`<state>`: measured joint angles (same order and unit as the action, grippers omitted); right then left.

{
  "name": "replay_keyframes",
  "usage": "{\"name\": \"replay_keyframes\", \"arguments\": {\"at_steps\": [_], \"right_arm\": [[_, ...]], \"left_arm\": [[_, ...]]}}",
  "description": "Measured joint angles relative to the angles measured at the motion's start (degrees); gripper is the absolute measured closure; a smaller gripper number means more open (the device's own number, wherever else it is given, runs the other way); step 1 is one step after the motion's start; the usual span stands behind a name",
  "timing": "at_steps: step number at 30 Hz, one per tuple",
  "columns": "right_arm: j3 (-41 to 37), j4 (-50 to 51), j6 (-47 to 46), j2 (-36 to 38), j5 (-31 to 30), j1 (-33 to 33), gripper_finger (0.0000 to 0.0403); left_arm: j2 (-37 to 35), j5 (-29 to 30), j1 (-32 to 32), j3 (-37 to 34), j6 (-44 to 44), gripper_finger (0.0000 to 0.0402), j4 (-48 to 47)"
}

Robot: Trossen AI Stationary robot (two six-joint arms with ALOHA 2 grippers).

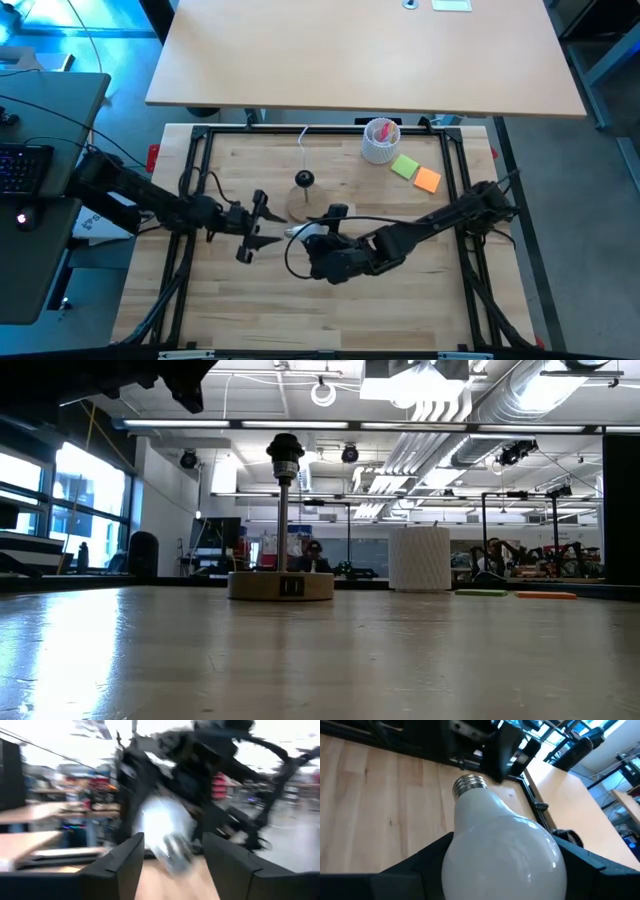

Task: Screw lightbulb
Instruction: Insert the light bulb into the lamp

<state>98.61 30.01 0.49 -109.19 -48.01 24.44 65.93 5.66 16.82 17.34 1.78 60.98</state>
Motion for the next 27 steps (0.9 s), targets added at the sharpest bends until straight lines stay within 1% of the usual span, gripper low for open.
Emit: {"name": "replay_keyframes", "arguments": {"at_steps": [2, 5, 15, 19, 24, 27], "right_arm": [[0.0, 0.26, -0.02, 0.69, -0.97, 0.56, 0.0139], [0.01, -0.01, 0.0, 1.47, -1.96, 1.55, 0.0139], [0.02, 0.24, 0.0, 1.43, -1.95, 2.2, 0.0139], [0.02, 0.63, 0.0, 1.43, -1.95, 2.06, 0.0139], [0.02, 0.63, 0.0, 1.4, -1.95, 2.1, 0.0139], [0.02, 0.78, 0.0, 1.4, -1.95, 2.13, 0.0139]], "left_arm": [[0.75, -1.41, 0.22, 0.0, -0.06, 0.0186, -0.31], [2.33, -1.5, 0.61, 0.0, -0.04, 0.0182, 0.31], [8.95, -1.39, 0.44, 0.3, -1.14, 0.0181, 10.46], [12.22, -2.78, 0.44, 3.02, -1.16, 0.0181, 11.63], [16.93, -1.92, 0.44, 7.58, -1.54, 0.0181, 11.78], [18.17, -2.02, 0.42, 8.62, -1.23, 0.0181, 12.47]]}}
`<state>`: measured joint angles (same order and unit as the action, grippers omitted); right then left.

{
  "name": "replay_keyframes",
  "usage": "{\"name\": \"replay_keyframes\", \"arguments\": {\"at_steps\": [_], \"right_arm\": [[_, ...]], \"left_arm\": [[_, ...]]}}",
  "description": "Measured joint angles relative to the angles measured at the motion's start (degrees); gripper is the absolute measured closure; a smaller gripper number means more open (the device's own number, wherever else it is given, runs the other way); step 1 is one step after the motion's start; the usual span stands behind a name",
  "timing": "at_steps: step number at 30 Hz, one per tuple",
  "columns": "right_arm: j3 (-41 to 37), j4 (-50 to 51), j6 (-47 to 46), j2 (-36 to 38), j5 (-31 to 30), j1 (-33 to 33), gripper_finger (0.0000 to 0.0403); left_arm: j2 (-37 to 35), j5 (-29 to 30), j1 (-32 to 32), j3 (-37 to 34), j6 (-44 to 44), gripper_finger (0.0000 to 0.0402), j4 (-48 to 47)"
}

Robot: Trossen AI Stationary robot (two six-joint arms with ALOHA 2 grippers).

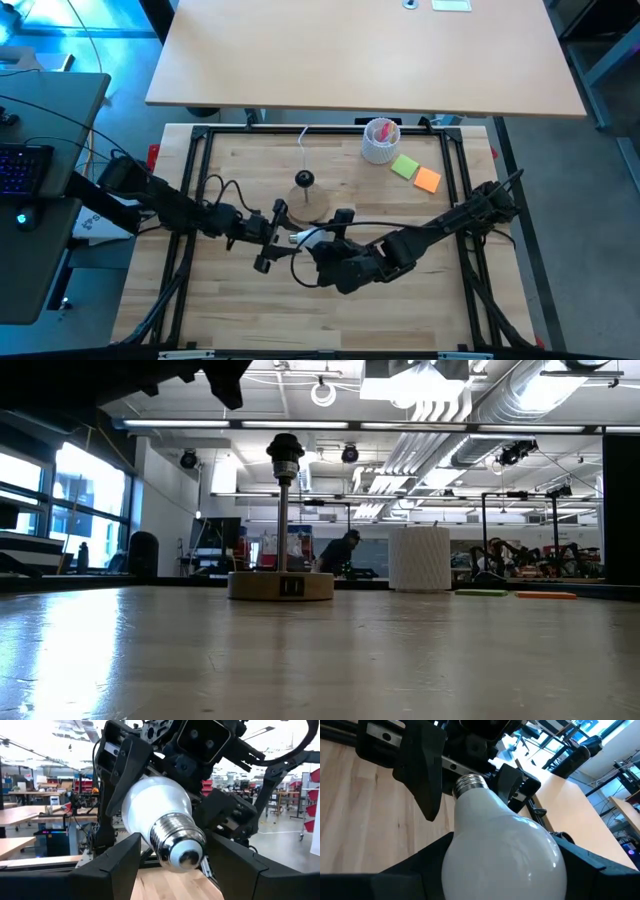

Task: Screw lightbulb
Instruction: Insert the light bulb into the lamp

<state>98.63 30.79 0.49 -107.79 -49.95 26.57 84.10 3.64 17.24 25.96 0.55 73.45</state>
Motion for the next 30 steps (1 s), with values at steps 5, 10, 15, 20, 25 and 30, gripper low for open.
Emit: {"name": "replay_keyframes", "arguments": {"at_steps": [5, 10, 15, 20, 25, 30], "right_arm": [[0.0, 0.29, 0.0, 0.0, 0.03, 0.0, 0.0139], [0.0, 0.69, -0.04, 0.0, -0.15, 0.0, 0.0139], [0.0, 1.04, -0.59, -0.06, -2.02, 0.31, 0.0139], [0.0, 1.18, -0.66, -0.09, -1.95, 0.85, 0.0139], [0.0, 3.75, -3.02, -0.09, -2.75, 1.07, 0.0139], [-0.02, 6.36, -5.88, -0.09, -3.87, 1.18, 0.0139]], "left_arm": [[0.04, -0.11, 0.02, 0.04, -0.05, 0.0202, 0.05], [0.06, 0.08, -0.01, 0.04, 0.1, 0.0243, 0.23], [0.06, 0.62, 0.43, 0.04, 1.01, 0.0266, 0.4], [-0.1, 0.05, 0.99, 0.04, 2.67, 0.0252, 0.56], [-1.24, -1.64, 1.07, -0.86, 2.93, 0.0218, 2.27], [-1.36, -1.17, 0.97, -2.13, 1.78, 0.0203, 6.26]]}}
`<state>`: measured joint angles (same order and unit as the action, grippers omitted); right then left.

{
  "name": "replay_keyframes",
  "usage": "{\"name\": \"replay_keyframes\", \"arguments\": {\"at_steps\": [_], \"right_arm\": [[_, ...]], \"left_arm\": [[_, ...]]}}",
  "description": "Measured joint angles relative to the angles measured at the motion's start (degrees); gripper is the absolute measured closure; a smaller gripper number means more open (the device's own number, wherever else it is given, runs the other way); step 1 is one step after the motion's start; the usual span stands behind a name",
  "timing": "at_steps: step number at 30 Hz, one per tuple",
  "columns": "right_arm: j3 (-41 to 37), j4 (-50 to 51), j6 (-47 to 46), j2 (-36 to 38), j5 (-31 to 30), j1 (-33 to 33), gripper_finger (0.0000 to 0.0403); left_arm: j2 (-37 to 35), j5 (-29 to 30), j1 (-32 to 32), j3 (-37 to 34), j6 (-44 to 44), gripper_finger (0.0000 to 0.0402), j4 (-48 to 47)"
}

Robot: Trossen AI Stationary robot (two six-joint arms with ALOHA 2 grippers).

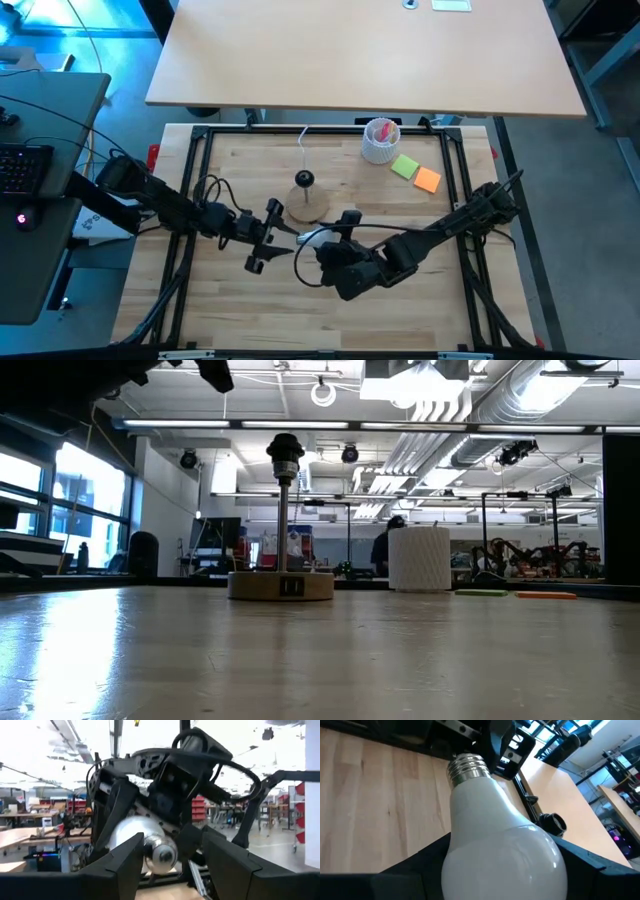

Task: Screw lightbulb
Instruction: Insert the light bulb into the lamp

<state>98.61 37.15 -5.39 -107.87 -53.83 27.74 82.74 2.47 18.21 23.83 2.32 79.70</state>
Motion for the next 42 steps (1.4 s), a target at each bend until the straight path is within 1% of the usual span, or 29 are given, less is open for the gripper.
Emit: {"name": "replay_keyframes", "arguments": {"at_steps": [4, 6, 16, 19, 24, 28, 33, 36, 38, 42], "right_arm": [[0.0, -0.65, 0.31, 0.03, -0.22, -0.09, 0.0139], [0.0, -0.76, 0.3, 0.08, -0.21, -0.36, 0.0139], [0.0, -0.92, -0.16, 0.09, 0.24, -0.87, 0.0139], [0.0, -0.92, -0.69, 0.09, 0.33, -0.87, 0.0139], [0.0, -0.92, -0.61, 0.11, 0.37, -0.85, 0.0139], [0.0, -0.92, -0.61, 0.12, 0.43, -0.85, 0.0139], [0.0, -0.9, -0.86, 0.24, 0.01, -0.85, 0.0139], [0.0, -1.03, -1.93, 0.41, 0.86, -0.91, 0.0139], [0.0, -0.99, -2.67, 0.46, 1.71, -0.98, 0.0139], [0.0, -0.92, -2.78, 0.43, 3.72, -1.25, 0.0139]], "left_arm": [[0.02, 3.88, -0.09, -0.03, -0.15, 0.0202, -3.35], [0.02, 5.04, -0.15, -0.04, 0.03, 0.0202, -3.0], [0.02, 5.45, -0.21, 1.25, 1.62, 0.0202, -3.06], [0.88, 5.59, -0.21, 2.47, 3.6, 0.0202, -3.05], [2.26, 5.61, -0.21, 3.56, 3.92, 0.0205, -3.15], [2.34, 6.25, -0.19, 3.38, 3.93, 0.0225, -3.24], [2.34, 6.76, -0.07, 3.32, 4.92, 0.0268, -2.78], [2.34, 7.51, 0.23, 3.21, 5.77, 0.0292, -2.14], [2.34, 7.55, 0.34, 3.21, 5.46, 0.0301, -2.11], [2.36, 7.43, 0.47, 3.11, 4.3, 0.0302, -2.2]]}}
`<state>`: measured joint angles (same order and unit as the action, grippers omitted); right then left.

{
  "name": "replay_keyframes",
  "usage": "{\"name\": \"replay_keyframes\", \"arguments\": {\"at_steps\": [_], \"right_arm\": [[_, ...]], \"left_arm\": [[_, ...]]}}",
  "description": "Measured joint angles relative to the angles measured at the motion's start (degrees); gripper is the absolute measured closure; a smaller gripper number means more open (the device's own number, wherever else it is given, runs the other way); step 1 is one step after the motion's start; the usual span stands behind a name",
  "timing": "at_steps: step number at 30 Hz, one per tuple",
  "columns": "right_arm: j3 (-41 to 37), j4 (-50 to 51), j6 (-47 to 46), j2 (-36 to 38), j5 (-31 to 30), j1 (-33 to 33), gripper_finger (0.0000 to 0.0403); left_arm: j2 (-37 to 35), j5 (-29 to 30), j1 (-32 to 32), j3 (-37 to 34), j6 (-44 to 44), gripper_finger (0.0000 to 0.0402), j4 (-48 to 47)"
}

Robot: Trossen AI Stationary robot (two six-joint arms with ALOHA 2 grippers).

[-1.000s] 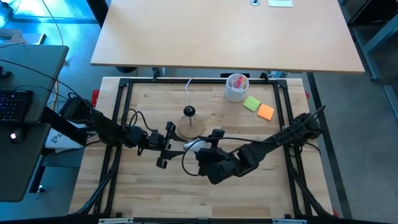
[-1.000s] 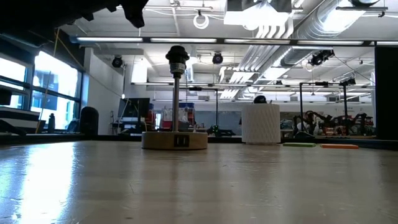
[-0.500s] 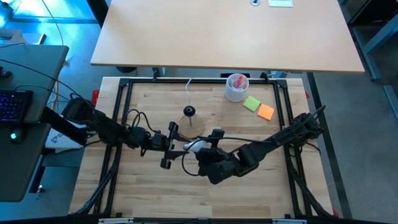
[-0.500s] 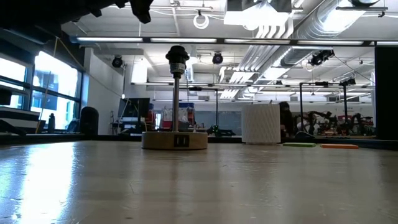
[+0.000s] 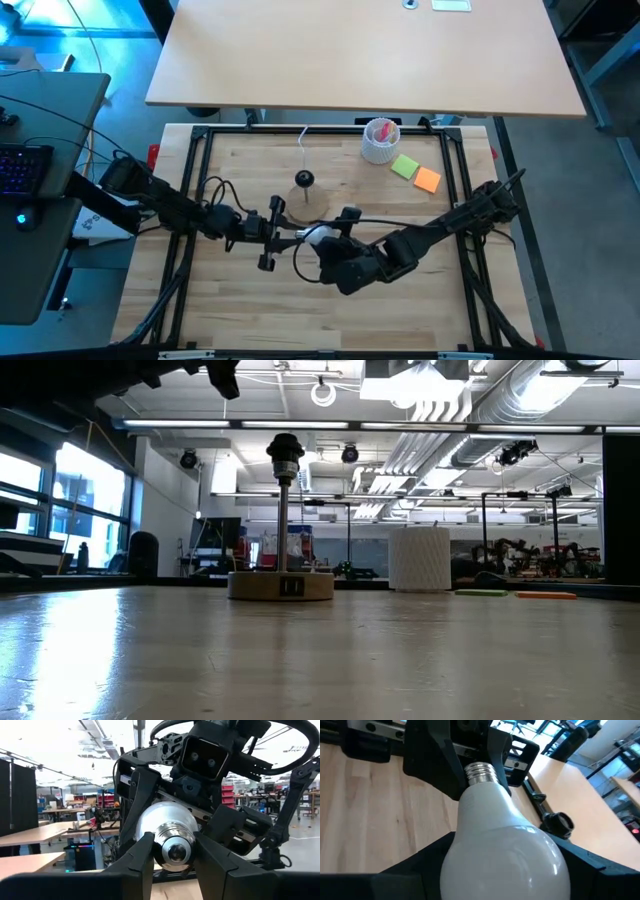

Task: Screw lightbulb
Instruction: Insert the light bulb into the lamp

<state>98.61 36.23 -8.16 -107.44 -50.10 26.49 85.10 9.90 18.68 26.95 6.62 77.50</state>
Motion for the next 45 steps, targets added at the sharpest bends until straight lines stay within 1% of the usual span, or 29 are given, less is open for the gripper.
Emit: {"name": "replay_keyframes", "arguments": {"at_steps": [6, 9, 12, 16, 20, 23, 25, 28, 30, 35, 39, 41, 45], "right_arm": [[0.0, 0.54, 0.73, 0.9, 1.46, 0.44, 0.0139], [0.0, 0.69, 0.92, 1.56, -0.95, 1.87, 0.0139], [-0.02, 0.52, 1.96, 1.66, -2.84, 3.11, 0.0139], [-0.05, -0.18, 2.81, 1.59, -3.79, 4.01, 0.0138], [-1.44, -3.79, 4.69, 0.85, -5.15, 4.25, 0.0138], [-3.13, -6.86, 5.86, 0.83, -4.93, 3.21, 0.0138], [-3.51, -6.77, 5.0, 0.83, -3.1, 1.85, 0.0138], [-3.5, -6.43, 3.69, 1.24, 2.1, -0.48, 0.0138], [-3.43, -6.31, 4.06, 1.36, 3.85, -1.66, 0.0136], [-3.5, -6.47, 4.53, 1.01, 7.94, -3.02, 0.0105], [-2.11, -6.42, 4.48, 1.1, 13.66, -3.94, 0.0086], [-1.35, -6.45, 5.63, 1.07, 12.33, -3.67, 0.0084], [-0.34, -9.35, 14.36, 1.07, 1.36, -0.57, 0.0083]], "left_arm": [[0.0, -1.36, -1.45, -2.25, -2.56, 0.0303, 1.53], [0.04, -3.14, -3.07, -4.03, -4.71, 0.0304, 3.48], [0.12, -6.17, -4.81, -4.62, -6.04, 0.0304, 4.33], [0.42, -9.09, -6.28, -4.69, -7.1, 0.0304, 5.07], [0.42, -10.75, -6.58, -5.04, -7.41, 0.0305, 5.27], [0.41, -10.67, -6.56, -5.14, -7.48, 0.0305, 5.4], [0.35, -10.06, -6.65, -5.43, -7.73, 0.0305, 5.1], [0.35, -9.41, -6.67, -5.54, -8.57, 0.0305, 4.88], [0.23, -9.13, -6.69, -5.63, -8.61, 0.0305, 4.88], [0.22, -9.09, -6.68, -5.34, -8.04, 0.0305, 3.12], [0.22, -9.1, -6.71, -5.24, -8.34, 0.0305, 2.02], [0.22, -9.06, -6.92, -5.23, -8.36, 0.0305, 1.69], [0.28, -8.72, -7.45, -5.21, -8.52, 0.0305, -0.45]]}}
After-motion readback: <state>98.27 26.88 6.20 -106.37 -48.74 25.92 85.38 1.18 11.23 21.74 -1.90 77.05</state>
